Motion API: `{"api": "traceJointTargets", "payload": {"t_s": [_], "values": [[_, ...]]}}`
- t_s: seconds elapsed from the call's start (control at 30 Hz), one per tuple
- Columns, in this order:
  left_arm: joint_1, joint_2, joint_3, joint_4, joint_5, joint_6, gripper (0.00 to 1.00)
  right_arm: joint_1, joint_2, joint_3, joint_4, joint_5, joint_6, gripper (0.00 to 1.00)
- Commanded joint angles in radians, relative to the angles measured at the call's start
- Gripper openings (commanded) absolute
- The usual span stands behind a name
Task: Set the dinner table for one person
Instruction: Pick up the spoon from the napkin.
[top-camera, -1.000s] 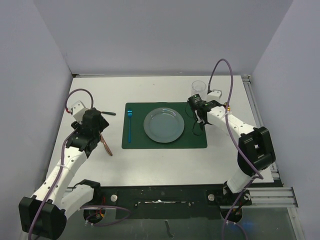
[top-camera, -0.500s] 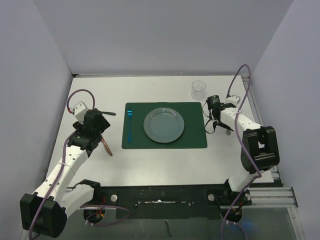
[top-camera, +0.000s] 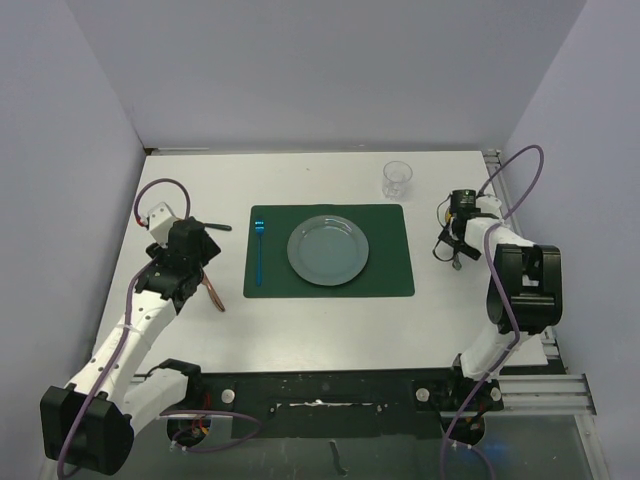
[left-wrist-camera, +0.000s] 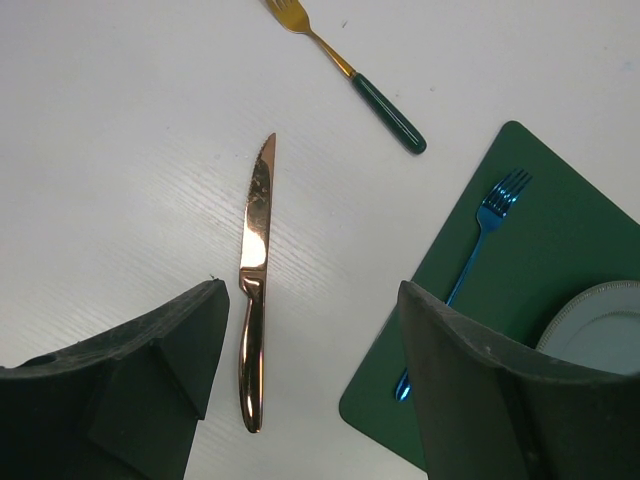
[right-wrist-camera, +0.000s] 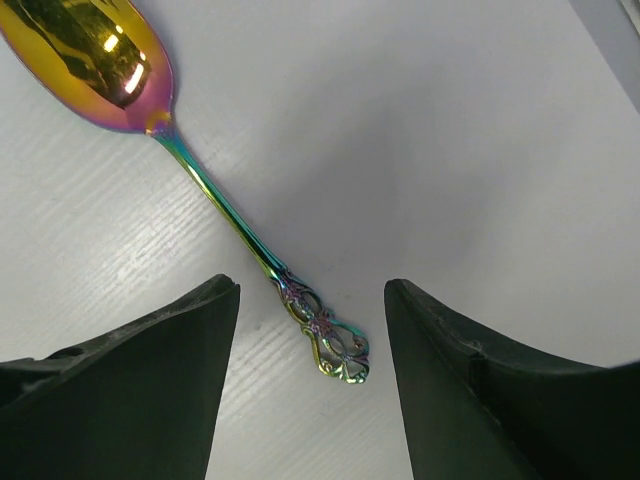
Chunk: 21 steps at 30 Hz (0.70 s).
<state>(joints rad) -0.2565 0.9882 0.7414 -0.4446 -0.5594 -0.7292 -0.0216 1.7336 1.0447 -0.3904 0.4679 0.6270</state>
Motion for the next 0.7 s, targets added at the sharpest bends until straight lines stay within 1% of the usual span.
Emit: {"api": "traceJointTargets", "payload": {"t_s": [0.0, 0.27, 0.67], "values": [[-0.002, -0.002, 0.04, 0.041, 0.001, 0.0, 0.66, -0.024, 0.002, 0.016, 0.111, -0.073, -0.035, 0.61], [-0.002, 0.014, 0.05, 0.043, 0.0, 0.001, 0.66, -0.101, 0.076, 0.018, 0.188, -0.211, -0.053, 0.58], [-0.002, 0.047, 0.071, 0.055, 0.01, 0.007, 0.66, -0.138, 0.142, 0.04, 0.228, -0.292, -0.063, 0.5]]}}
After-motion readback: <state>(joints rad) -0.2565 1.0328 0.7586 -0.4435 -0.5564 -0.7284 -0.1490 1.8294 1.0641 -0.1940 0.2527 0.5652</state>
